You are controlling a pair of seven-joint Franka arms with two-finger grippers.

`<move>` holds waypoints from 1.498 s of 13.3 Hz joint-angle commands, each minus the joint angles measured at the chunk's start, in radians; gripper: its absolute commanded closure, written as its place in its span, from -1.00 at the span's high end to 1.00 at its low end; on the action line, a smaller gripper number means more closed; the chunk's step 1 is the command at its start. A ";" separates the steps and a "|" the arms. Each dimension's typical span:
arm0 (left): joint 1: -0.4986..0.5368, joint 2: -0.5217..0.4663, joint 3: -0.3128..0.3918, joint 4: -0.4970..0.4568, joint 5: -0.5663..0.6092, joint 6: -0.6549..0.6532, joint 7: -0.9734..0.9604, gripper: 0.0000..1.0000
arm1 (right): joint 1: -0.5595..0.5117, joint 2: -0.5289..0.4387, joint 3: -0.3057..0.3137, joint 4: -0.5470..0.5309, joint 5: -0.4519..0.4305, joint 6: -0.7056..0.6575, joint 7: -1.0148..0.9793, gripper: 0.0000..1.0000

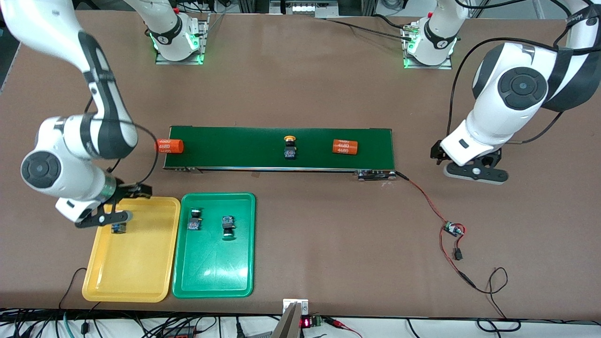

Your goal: Sort buttons by color to trays

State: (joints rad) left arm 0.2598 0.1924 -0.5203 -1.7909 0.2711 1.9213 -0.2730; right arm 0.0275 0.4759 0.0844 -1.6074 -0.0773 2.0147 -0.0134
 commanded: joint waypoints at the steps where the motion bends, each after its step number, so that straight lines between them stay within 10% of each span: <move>1: -0.013 -0.039 0.084 0.027 -0.074 -0.050 -0.061 1.00 | -0.001 -0.159 0.052 -0.198 0.044 0.009 0.108 1.00; 5: -0.054 -0.051 0.231 0.060 -0.159 -0.057 0.101 1.00 | 0.037 -0.261 0.139 -0.319 0.047 0.022 0.303 1.00; 9: -0.266 -0.031 0.551 0.220 -0.291 -0.197 0.178 1.00 | 0.040 -0.275 0.265 -0.379 0.047 0.070 0.421 1.00; 20: -0.106 -0.083 0.379 0.232 -0.274 -0.262 0.126 1.00 | 0.175 -0.201 0.334 -0.433 -0.005 0.280 0.641 1.00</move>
State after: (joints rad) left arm 0.1455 0.1413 -0.1262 -1.5537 -0.0003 1.6724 -0.1304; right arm 0.1890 0.2594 0.4186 -2.0343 -0.0543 2.2685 0.6002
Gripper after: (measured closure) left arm 0.000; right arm 0.000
